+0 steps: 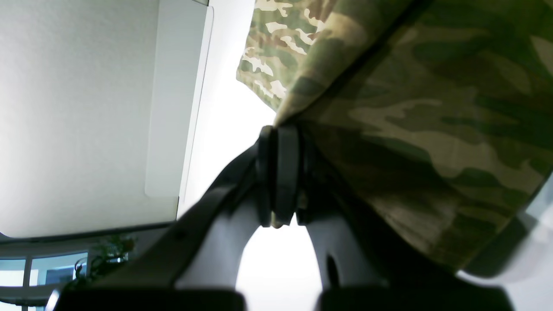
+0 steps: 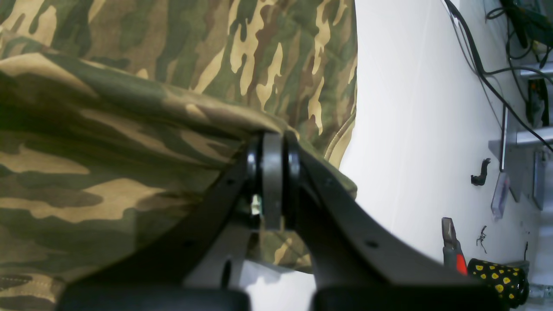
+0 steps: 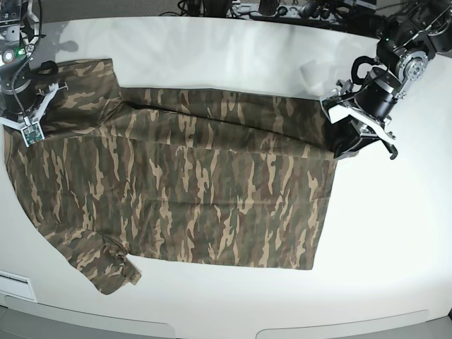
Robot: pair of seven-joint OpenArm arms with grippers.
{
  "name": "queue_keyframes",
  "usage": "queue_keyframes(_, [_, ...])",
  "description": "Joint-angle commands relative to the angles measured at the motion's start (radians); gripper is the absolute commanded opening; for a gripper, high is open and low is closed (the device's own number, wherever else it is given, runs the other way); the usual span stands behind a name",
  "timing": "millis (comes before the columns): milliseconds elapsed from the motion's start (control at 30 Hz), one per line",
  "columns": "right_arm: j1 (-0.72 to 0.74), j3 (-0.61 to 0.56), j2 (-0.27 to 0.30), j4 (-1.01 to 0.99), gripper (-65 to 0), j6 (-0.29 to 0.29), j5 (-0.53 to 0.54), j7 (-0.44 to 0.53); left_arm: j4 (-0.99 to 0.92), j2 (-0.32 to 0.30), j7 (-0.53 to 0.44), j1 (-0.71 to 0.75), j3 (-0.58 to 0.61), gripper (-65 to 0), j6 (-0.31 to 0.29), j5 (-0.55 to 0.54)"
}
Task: Fold the T-shirt properly
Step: 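Lower the shirt flat and release both grippers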
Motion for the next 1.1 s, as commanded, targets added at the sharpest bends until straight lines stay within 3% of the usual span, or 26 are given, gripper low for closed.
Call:
queue_keyframes(0, [0.005, 0.009, 0.018, 0.013, -65.0, -0.011, -0.005, 0.023, -0.002, -0.016, -0.024, -0.008, -0.009, -65.0, 0.016, -0.004])
queue_keyframes(300, [0.005, 0.009, 0.017, 0.005, -65.0, -0.072, -0.005, 0.051, -0.094, 0.042, -0.061, -0.054, -0.009, -65.0, 0.016, -0.035])
queue_keyframes(767, [0.005, 0.009, 0.018, 0.005, -65.0, -0.072, -0.005, 0.056, -0.126, 0.086, -0.057, -0.091, -0.009, -65.0, 0.015, -0.109])
queue_keyframes(800, [0.005, 0.009, 0.017, 0.005, -59.5, -0.072, -0.005, 0.056, -0.126, 0.086, -0.053, -0.091, -0.009, -65.0, 0.015, -0.123])
queue_keyframes(833, [0.004, 0.009, 0.018, 0.005, -49.2, -0.072, -0.005, 0.055, -0.126, 0.086, -0.042, -0.091, -0.009, -62.5, 0.015, -0.144])
queue_keyframes(900, [0.004, 0.009, 0.018, 0.005, -30.7, -0.075, -0.005, 0.053, -0.126, 0.086, -0.012, -0.091, -0.009, -49.4, 0.016, -0.200])
queue_keyframes(967, [0.004, 0.009, 0.018, 0.005, -25.8, -0.109, -0.009, 0.048, -0.126, 0.086, 0.016, -0.091, -0.009, -42.8, 0.027, -0.222])
queue_keyframes(1067, [0.004, 0.009, 0.018, 0.005, -25.8, -0.127, -0.013, 0.019, -0.126, 0.086, 0.055, -0.091, -0.009, -42.7, 0.076, -0.206])
